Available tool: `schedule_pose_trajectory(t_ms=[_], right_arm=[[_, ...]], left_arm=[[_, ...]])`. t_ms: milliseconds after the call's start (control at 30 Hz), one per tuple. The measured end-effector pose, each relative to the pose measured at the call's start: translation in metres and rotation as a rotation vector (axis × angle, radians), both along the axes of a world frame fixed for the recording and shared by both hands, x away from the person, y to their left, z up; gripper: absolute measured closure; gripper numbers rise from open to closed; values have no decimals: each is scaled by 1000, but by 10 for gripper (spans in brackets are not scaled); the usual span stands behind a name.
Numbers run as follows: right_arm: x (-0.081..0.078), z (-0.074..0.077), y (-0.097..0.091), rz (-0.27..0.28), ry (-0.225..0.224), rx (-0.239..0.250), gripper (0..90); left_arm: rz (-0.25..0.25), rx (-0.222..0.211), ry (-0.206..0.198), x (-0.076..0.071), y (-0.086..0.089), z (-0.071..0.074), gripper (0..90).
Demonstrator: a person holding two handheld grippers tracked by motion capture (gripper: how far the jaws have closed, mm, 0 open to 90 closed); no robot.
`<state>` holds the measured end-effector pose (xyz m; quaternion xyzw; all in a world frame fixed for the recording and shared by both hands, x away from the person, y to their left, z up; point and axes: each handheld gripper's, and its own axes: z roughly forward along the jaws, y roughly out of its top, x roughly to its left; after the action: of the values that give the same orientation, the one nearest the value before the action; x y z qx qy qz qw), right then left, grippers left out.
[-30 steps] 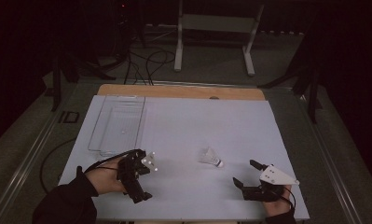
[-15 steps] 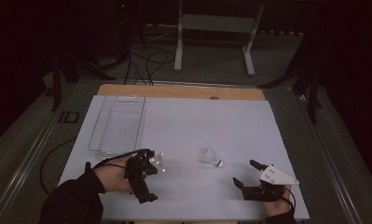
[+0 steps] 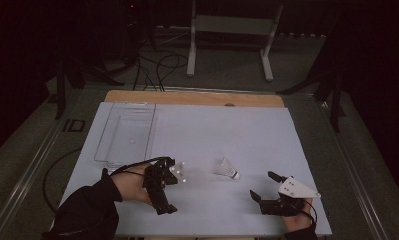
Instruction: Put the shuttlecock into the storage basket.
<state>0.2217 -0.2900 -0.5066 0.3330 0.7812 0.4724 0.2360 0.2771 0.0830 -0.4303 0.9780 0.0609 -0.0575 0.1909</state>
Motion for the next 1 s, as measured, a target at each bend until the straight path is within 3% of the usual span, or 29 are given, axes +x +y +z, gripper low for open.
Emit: schedule_pose_trajectory(t_ms=[267,533,800,1000], right_arm=[[0,0,-1,-1,0,1,99],[0,-1,0,-2,1,-1,99],[0,0,-1,-3,2,3,99],[0,-1,-1,-4,7,5,99]], left_arm=[[15,-5,-5,4,-10,-2,3],[-2,7,-15,6,-20,-3,3],[-28,-3,-2,9,-28,-4,3],[-47,-10,-15,12,-36,-2,3]])
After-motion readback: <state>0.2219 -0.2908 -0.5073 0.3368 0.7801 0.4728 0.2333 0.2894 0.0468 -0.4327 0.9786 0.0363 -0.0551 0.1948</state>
